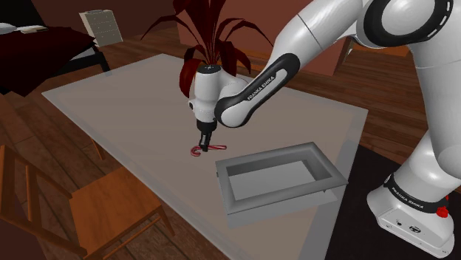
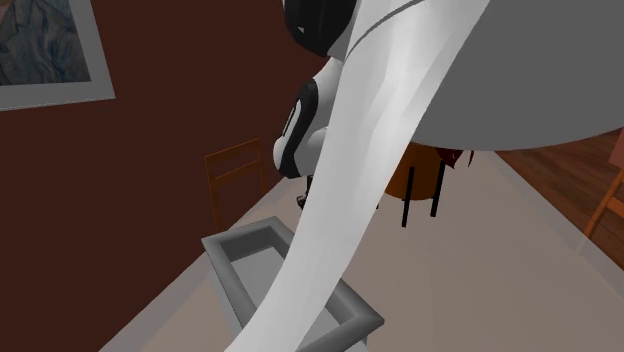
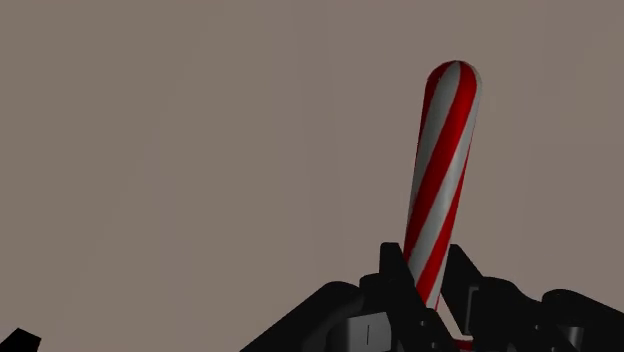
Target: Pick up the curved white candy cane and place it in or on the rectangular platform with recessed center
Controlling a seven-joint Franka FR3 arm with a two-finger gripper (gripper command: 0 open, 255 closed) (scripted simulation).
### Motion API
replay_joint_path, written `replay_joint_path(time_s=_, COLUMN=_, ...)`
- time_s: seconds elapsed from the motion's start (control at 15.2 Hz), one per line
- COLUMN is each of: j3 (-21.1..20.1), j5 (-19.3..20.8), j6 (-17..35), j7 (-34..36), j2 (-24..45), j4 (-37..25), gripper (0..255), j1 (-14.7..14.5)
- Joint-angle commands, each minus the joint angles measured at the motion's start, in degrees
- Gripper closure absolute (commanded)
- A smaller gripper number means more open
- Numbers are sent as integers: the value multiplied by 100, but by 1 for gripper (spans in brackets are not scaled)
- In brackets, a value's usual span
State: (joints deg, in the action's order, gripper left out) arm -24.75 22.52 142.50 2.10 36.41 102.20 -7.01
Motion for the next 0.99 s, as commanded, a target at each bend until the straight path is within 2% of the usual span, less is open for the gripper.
replay_joint_path(time_s=0.0, j3=-46, j5=-52, j6=-88, j7=-38, j2=-93, j4=11, gripper=255, j1=39)
replay_joint_path(time_s=0.92, j3=-361, j5=-461, j6=-832, j7=-300, j2=-748, j4=-112, gripper=255, j1=257)
